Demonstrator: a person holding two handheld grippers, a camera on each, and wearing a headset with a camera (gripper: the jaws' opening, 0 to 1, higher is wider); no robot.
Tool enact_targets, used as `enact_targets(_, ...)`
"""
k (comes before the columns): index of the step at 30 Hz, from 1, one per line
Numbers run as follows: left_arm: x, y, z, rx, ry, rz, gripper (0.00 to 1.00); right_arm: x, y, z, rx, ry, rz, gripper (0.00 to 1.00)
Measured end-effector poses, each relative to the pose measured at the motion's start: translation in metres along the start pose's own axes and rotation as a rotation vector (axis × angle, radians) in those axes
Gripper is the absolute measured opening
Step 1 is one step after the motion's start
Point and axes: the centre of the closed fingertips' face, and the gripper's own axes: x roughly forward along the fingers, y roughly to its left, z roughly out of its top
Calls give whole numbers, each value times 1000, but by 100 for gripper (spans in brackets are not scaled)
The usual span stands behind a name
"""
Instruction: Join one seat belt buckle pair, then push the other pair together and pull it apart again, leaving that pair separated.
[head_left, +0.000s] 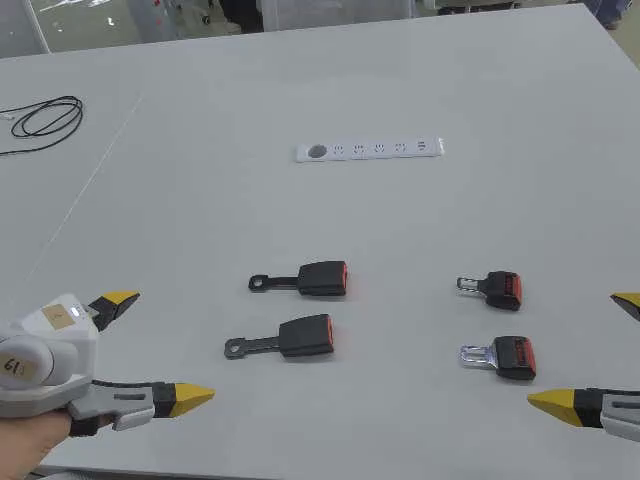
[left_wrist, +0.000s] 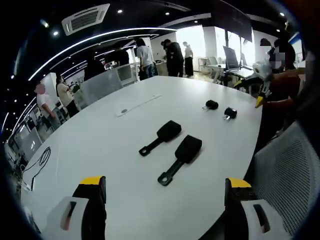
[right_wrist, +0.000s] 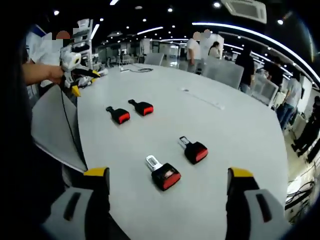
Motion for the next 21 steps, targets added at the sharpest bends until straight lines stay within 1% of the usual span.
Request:
enact_targets(12, -1, -1, 0, -1, -2, -3, 100, 2, 0, 7, 1, -5, -1, 100)
enact_targets(21, -2, -3, -3, 0, 4, -6, 100, 1, 2, 6, -9, -1, -3, 100)
